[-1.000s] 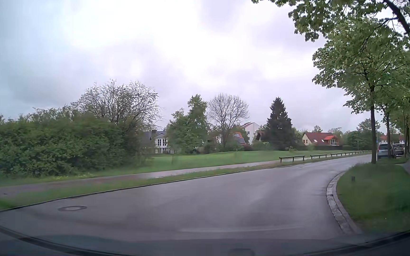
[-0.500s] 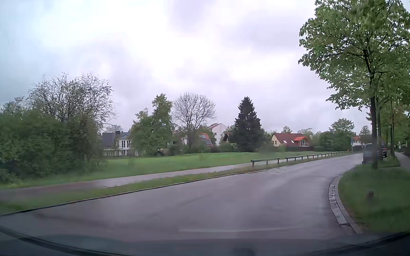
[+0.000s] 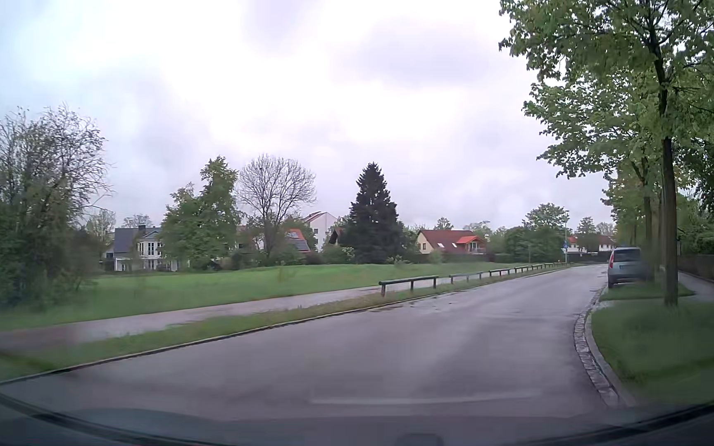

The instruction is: Follow the waypoints while adhering to traffic rules and regulations

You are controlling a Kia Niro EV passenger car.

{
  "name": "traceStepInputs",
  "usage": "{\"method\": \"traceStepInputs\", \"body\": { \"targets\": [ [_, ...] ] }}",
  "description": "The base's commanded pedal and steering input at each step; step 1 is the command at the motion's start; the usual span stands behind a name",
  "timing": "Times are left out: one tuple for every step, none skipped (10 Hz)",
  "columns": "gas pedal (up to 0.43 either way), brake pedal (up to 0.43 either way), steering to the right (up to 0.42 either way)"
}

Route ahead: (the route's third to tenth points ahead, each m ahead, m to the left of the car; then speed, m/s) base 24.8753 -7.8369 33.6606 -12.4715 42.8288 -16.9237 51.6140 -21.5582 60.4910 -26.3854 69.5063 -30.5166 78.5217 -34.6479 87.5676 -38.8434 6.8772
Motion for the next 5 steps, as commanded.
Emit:
{"method": "traceStepInputs", "body": {
  "targets": [
    [0.13,0.0,0.153],
    [0.13,0.0,0.154],
    [0.13,0.0,0.155],
    [0.13,0.0,0.156],
    [0.13,0.0,0.156]
  ]
}}
